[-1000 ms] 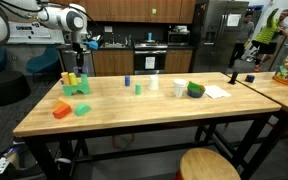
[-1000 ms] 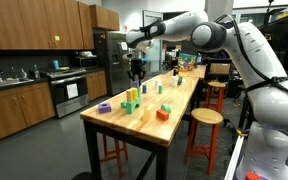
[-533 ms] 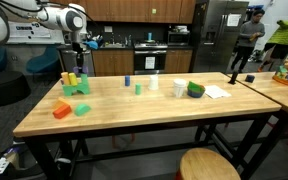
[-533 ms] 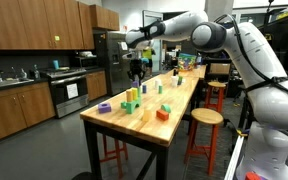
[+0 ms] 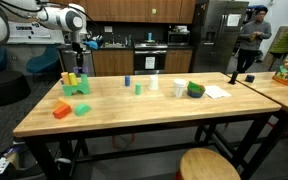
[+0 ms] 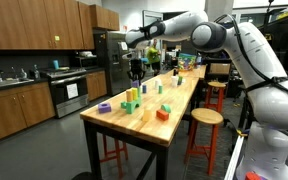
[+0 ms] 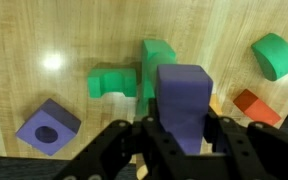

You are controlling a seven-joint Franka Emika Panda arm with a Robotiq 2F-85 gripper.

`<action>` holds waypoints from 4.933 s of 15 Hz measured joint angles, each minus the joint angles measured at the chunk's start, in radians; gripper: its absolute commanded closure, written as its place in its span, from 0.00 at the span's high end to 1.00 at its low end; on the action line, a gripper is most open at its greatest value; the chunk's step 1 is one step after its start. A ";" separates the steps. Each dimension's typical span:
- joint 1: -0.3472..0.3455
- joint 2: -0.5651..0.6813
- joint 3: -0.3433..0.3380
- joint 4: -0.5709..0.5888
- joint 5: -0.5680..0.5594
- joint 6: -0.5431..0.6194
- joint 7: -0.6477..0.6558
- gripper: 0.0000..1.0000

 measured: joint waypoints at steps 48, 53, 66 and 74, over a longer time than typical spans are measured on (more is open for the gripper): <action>0.012 0.023 0.001 0.038 0.000 -0.020 0.000 0.70; 0.012 0.023 0.001 0.038 0.000 -0.021 0.000 0.93; -0.019 -0.047 -0.010 0.041 0.025 -0.031 0.185 1.00; -0.040 -0.175 -0.046 -0.018 -0.149 -0.008 0.002 1.00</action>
